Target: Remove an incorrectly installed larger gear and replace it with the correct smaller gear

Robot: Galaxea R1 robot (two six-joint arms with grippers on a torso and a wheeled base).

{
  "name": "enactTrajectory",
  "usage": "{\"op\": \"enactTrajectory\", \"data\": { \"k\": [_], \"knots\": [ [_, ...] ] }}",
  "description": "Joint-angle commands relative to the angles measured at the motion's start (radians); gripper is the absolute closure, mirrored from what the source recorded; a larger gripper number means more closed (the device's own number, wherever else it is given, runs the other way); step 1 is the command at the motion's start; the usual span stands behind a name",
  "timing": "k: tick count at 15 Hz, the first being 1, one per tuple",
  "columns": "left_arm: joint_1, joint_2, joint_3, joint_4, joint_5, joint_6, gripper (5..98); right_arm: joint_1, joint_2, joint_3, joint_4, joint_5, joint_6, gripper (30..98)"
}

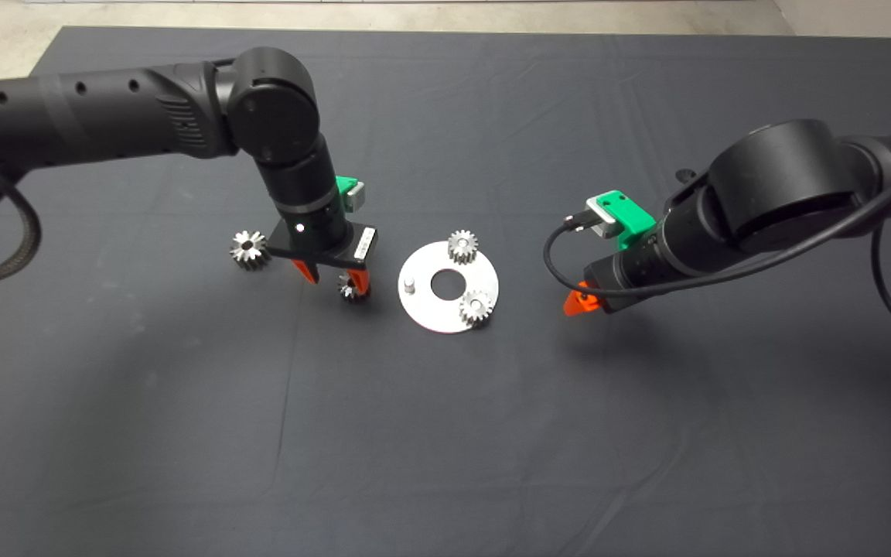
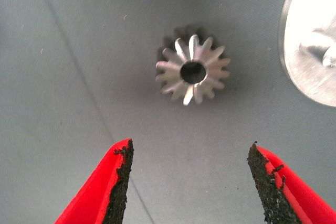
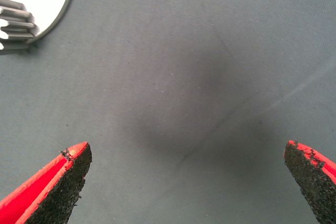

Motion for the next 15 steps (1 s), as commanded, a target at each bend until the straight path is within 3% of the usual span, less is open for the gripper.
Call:
{"op": "enactTrajectory", "data": {
  "k": [1, 3, 8, 10, 15],
  "knots": [
    [0.002, -0.005, 0.009, -0.008, 0.007, -0.011, 49.1, 0.019, -0.002, 0.008, 0.010, -0.115, 0.005, 31.5],
    [0.025, -0.006, 0.004, 0.002, 0.005, -0.008, 49.1, 0.019, -0.002, 0.011, 0.010, -0.115, 0.005, 31.5],
    [0.037, -0.003, 0.001, 0.019, 0.005, -0.003, 47.5, 0.019, 0.002, 0.010, 0.010, -0.115, 0.005, 31.5],
    [0.052, -0.003, -0.002, 0.038, -0.019, -0.002, 44.1, 0.019, 0.002, 0.009, 0.010, -0.115, 0.005, 31.5],
    [0.053, 0.008, -0.023, 0.053, -0.029, 0.010, 35.5, 0.021, 0.003, 0.006, 0.010, -0.115, 0.005, 31.5]
  ]
}}
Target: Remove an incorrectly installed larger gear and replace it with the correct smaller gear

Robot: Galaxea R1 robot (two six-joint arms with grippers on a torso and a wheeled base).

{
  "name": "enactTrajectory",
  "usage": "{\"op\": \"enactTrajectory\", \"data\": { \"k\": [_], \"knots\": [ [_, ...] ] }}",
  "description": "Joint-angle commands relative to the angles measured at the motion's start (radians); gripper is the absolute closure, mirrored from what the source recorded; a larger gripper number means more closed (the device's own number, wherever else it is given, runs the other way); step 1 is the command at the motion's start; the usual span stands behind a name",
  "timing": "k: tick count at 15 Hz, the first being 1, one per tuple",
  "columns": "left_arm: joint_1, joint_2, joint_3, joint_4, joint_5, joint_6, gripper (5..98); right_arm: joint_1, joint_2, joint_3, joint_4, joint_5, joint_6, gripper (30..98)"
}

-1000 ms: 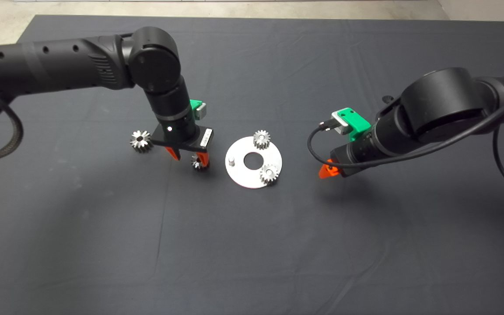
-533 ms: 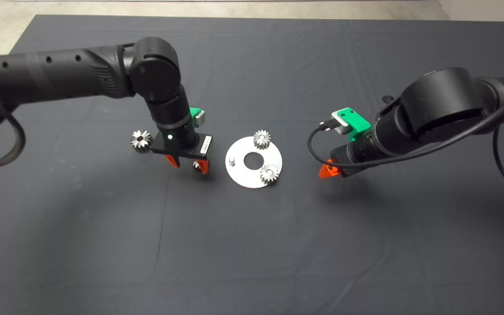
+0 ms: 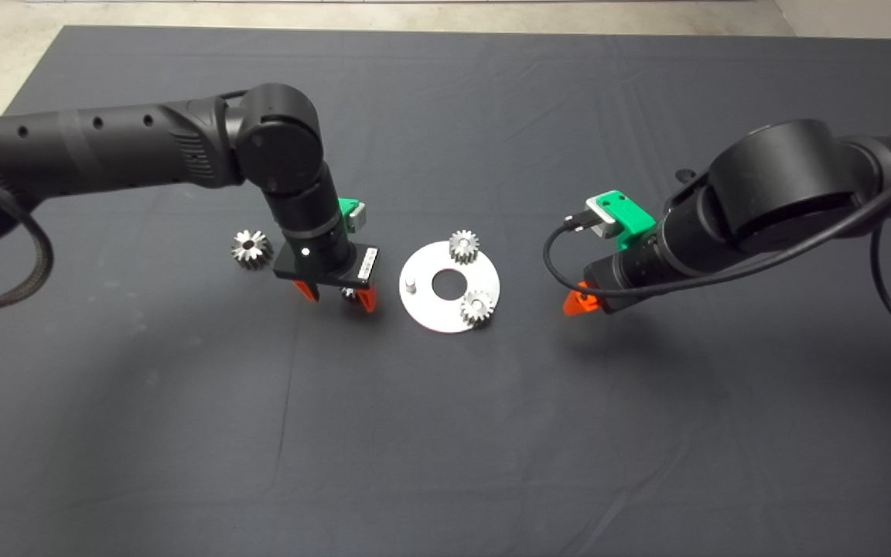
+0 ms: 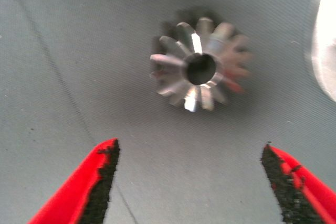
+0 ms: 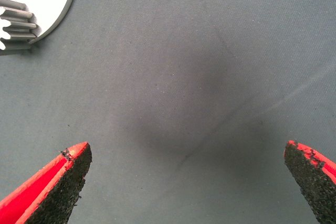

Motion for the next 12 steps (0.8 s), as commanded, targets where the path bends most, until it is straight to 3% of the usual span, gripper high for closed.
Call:
{"op": "enactTrajectory", "data": {
  "k": [1, 4, 12],
  "knots": [
    [-0.012, 0.006, -0.015, 0.012, -0.009, 0.011, 34.6, 0.020, 0.004, 0.004, 0.010, -0.116, 0.005, 31.5],
    [-0.012, 0.005, -0.023, 0.041, -0.048, 0.014, 34.5, 0.021, 0.002, 0.004, 0.010, -0.116, 0.005, 31.5],
    [-0.011, 0.008, -0.055, 0.062, -0.066, 0.031, 34.6, 0.024, 0.002, 0.004, 0.010, -0.116, 0.005, 31.5]
  ]
}}
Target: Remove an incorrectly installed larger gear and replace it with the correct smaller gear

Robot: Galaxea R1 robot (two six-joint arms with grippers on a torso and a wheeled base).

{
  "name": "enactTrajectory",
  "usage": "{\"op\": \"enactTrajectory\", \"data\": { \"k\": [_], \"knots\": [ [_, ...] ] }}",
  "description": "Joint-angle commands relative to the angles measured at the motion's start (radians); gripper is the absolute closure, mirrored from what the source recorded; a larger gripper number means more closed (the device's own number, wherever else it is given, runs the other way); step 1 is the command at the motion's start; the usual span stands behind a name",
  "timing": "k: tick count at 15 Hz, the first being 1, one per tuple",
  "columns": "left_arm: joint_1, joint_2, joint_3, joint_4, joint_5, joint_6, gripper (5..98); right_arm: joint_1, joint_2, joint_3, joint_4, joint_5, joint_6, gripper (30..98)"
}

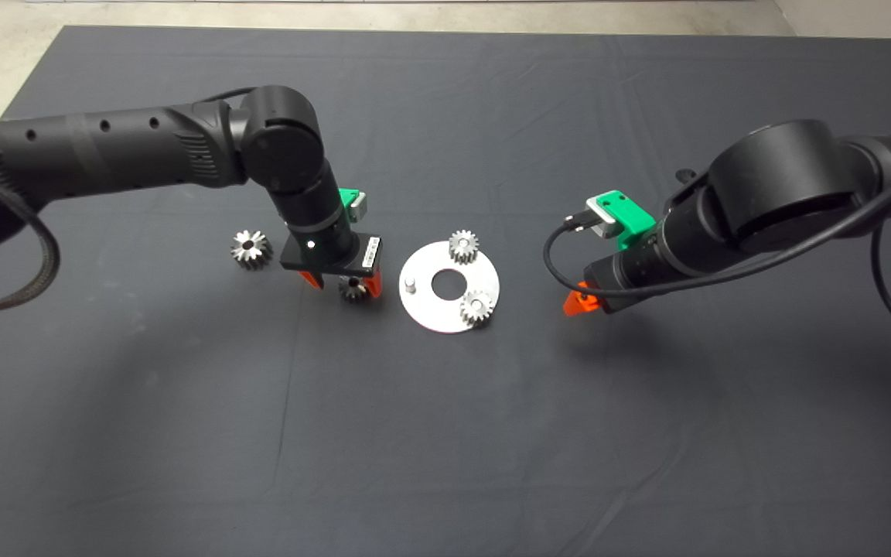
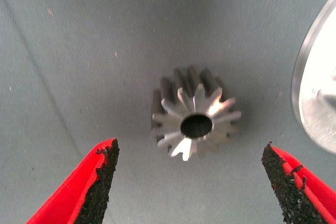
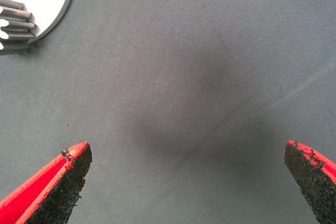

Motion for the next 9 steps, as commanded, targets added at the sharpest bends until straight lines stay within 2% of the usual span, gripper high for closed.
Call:
{"op": "enactTrajectory", "data": {
  "k": [1, 4, 7, 9],
  "knots": [
    [-0.008, 0.001, -0.024, 0.007, -0.003, 0.024, 34.5, 0.024, 0.002, 0.004, 0.010, -0.117, 0.006, 31.6],
    [0.006, 0.001, -0.026, 0.025, -0.023, 0.025, 34.5, 0.024, 0.004, 0.003, 0.010, -0.115, 0.006, 31.5],
    [0.015, 0.001, -0.028, 0.027, -0.025, 0.025, 34.5, 0.024, 0.004, 0.001, 0.010, -0.115, 0.006, 31.6],
    [0.015, 0.001, -0.028, 0.028, -0.039, 0.025, 34.5, 0.024, 0.005, -0.002, 0.010, -0.116, 0.006, 31.5]
  ]
}}
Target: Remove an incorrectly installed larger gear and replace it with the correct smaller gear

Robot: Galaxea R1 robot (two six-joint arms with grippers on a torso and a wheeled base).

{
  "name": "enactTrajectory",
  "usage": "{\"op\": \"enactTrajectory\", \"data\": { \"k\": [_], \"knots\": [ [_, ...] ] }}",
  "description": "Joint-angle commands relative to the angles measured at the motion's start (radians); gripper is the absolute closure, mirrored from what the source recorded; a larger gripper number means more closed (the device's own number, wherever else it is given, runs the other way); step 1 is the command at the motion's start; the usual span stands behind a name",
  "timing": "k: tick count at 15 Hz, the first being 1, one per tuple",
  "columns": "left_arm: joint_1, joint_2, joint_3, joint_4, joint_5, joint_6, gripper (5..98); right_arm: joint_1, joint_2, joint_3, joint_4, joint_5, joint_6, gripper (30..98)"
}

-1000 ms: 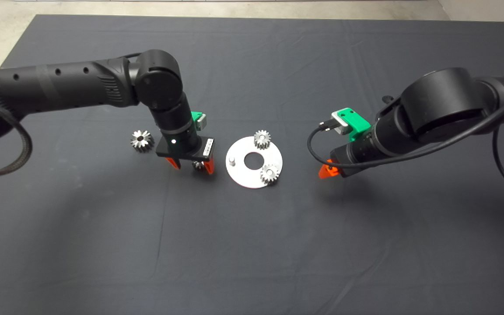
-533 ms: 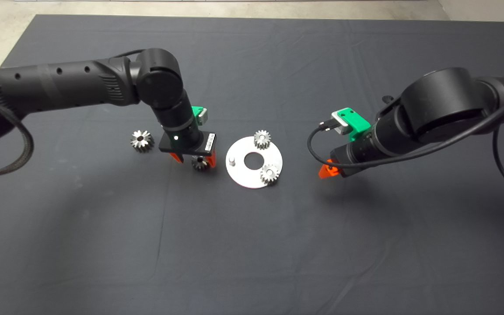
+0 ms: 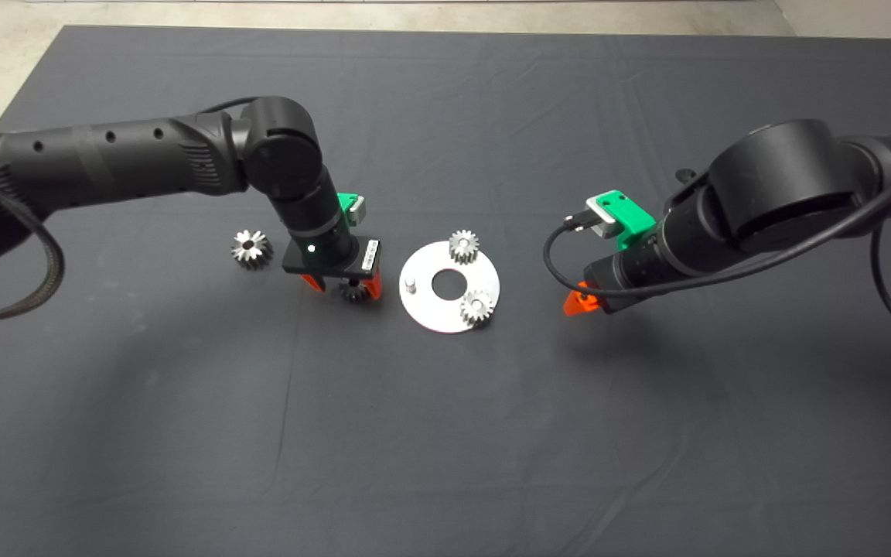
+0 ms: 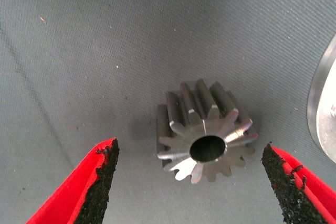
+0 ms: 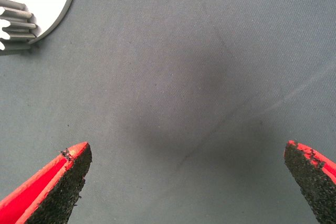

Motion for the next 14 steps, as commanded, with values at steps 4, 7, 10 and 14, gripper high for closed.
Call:
{"op": "enactTrajectory", "data": {
  "k": [4, 7, 10, 14],
  "knots": [
    [-0.011, 0.002, -0.006, 0.028, -0.014, 0.012, 34.5, 0.023, 0.005, 0.000, 0.010, -0.115, 0.005, 31.6],
    [-0.011, 0.004, -0.011, 0.029, -0.017, 0.014, 34.5, 0.023, 0.005, 0.000, 0.010, -0.115, 0.005, 31.6],
    [-0.011, 0.005, -0.012, 0.030, -0.017, 0.014, 34.5, 0.023, 0.005, 0.001, 0.010, -0.115, 0.005, 31.5],
    [-0.011, 0.005, -0.014, 0.033, -0.017, 0.014, 34.5, 0.023, 0.005, 0.001, 0.010, -0.115, 0.005, 31.5]
  ]
}}
